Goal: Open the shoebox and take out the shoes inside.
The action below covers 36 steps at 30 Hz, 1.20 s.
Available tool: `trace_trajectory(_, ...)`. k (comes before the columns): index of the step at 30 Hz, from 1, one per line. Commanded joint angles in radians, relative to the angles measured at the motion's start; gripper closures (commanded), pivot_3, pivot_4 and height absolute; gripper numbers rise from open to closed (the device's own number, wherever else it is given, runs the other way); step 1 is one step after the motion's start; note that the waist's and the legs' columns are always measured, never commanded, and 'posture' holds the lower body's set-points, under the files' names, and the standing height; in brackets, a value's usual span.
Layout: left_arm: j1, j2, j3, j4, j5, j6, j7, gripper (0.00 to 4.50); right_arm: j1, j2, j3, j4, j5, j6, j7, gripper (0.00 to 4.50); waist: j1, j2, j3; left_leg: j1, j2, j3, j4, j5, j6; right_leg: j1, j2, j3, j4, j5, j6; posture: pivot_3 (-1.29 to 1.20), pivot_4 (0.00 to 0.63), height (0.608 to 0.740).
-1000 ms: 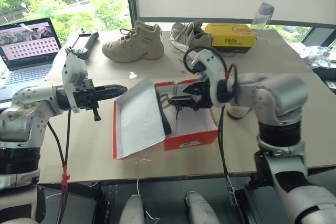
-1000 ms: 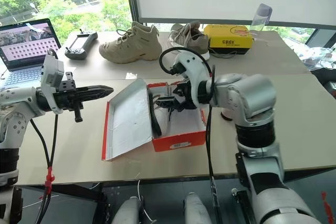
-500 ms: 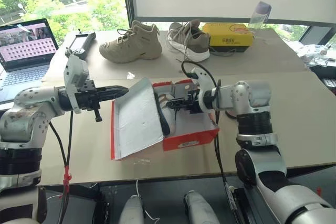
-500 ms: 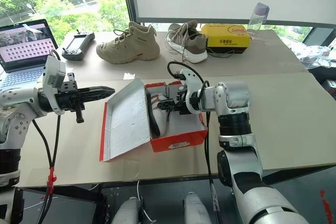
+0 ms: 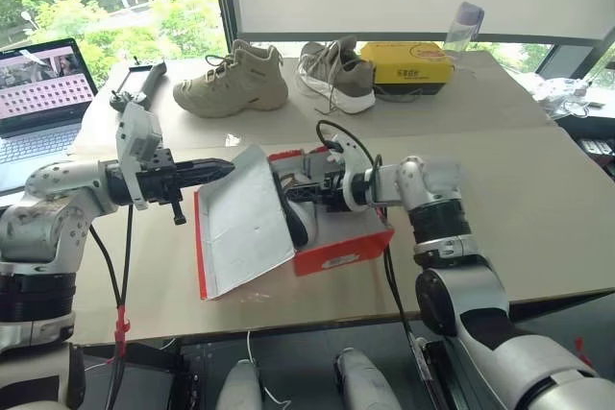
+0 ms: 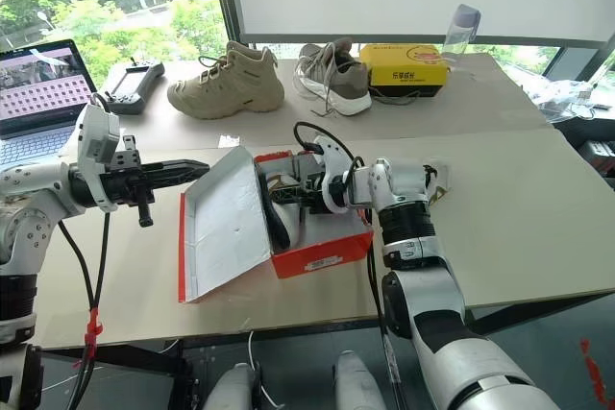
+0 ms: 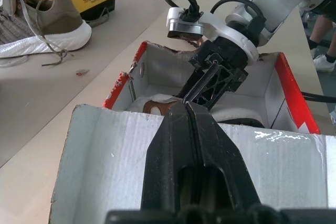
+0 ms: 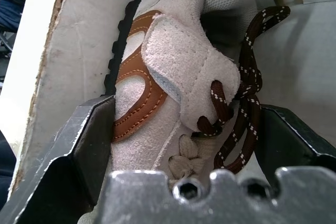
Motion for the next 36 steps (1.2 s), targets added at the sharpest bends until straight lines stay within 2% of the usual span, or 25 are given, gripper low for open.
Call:
trace_trajectory(1,-0.002,0.017,0.02,-0.036,-0.007,-0.006,0.006,4.5,0.009,-0.01,0.037,0.04,-0.033,-0.022,-0.018,1.49,0.0,0.0,0.0,0.0,0.0,0.0,0.0,0.0,0.0,0.0,0.0,0.0,0.0,0.0,0.0,0.0,0.15,0.712)
trace_trajectory(5,-0.004,0.017,0.019,-0.035,-0.006,-0.006,0.008,4.5,0.003,-0.012,0.044,0.037,-0.025,-0.018,-0.005,2.84,0.002,-0.001,-0.001,0.003,0.0,0.0,0.0,0.0,0.0,0.003,0.0,0.0,0.0,0.0,0.0,0.0,0.15,0.712)
trace_trajectory(9,-0.004,0.017,0.017,-0.033,-0.004,-0.008,0.008,4.5,0.005,-0.019,0.066,0.005,-0.008,-0.008,0.021,3.98,0.003,-0.001,-0.001,0.006,0.0,0.0,0.0,0.0,0.0,0.006,0.0,0.0,0.0,0.0,0.0,0.0,0.15,0.712)
trace_trajectory(16,-0.01,0.02,0.015,-0.032,-0.001,-0.008,0.007,4.5,-0.029,-0.045,-0.011,-0.082,0.057,0.075,0.017,3.98,0.005,-0.001,-0.001,0.005,0.0,0.0,-0.001,0.0,0.0,0.005,0.0,0.0,-0.001,-0.001,0.0,0.0,0.15,0.712)
trace_trajectory(19,-0.012,0.021,0.015,-0.032,-0.001,-0.007,0.007,4.5,-0.033,-0.061,-0.042,-0.149,0.085,0.13,0.005,3.98,0.008,-0.001,-0.001,-0.002,0.0,-0.001,-0.001,0.0,0.0,-0.002,0.0,0.0,-0.001,0.0,0.0,0.0,0.15,0.712)
trace_trajectory(24,-0.008,0.023,0.017,-0.036,-0.004,-0.004,0.007,4.5,-0.022,-0.067,-0.134,-0.326,0.159,0.28,-0.013,3.98,0.009,-0.001,-0.001,-0.005,0.0,-0.001,-0.001,0.0,0.0,-0.004,0.0,-0.001,-0.001,0.0,0.0,0.0,0.15,0.712)
trace_trajectory(32,-0.008,0.022,0.016,-0.037,-0.003,-0.006,0.007,4.5,-0.002,-0.058,-0.212,-0.425,0.201,0.349,-0.058,3.98,0.006,-0.001,-0.001,-0.005,0.0,-0.002,0.0,0.0,0.0,-0.004,0.0,-0.001,-0.001,0.0,0.0,0.0,0.15,0.712)
trace_trajectory(36,-0.01,0.021,0.014,-0.032,-0.001,-0.009,0.004,4.5,-0.069,-0.134,-0.331,-0.466,0.262,0.349,-0.093,3.98,0.008,-0.001,0.0,-0.006,0.0,-0.002,-0.001,0.0,0.0,-0.005,0.0,-0.001,-0.001,0.0,0.0,0.0,0.15,0.712)
